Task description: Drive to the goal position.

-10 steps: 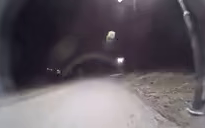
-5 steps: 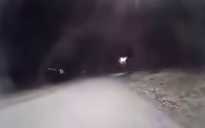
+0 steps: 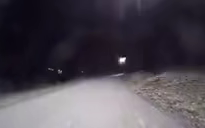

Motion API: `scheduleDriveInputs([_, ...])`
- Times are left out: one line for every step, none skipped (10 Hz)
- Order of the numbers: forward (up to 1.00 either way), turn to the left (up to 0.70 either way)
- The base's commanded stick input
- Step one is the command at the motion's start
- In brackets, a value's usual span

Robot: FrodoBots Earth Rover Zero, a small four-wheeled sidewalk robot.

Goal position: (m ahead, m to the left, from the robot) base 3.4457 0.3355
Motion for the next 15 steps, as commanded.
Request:
scheduleDriveInputs([1.00, 0.00])
scheduleDriveInputs([1.00, 0.00])
scheduleDriveInputs([1.00, 0.00])
scheduleDriveInputs([1.00, 0.00])
scheduleDriveInputs([1.00, 0.00])
scheduleDriveInputs([1.00, 0.00])
scheduleDriveInputs([1.00, 0.00])
scheduleDriveInputs([1.00, 0.00])
scheduleDriveInputs([1.00, 0.00])
scheduleDriveInputs([1.00, 0.00])
scheduleDriveInputs([1.00, 0.00])
scheduleDriveInputs([1.00, 0.00])
scheduleDriveInputs([1.00, -0.04])
scheduleDriveInputs([1.00, -0.28])
scheduleDriveInputs([1.00, -0.39])
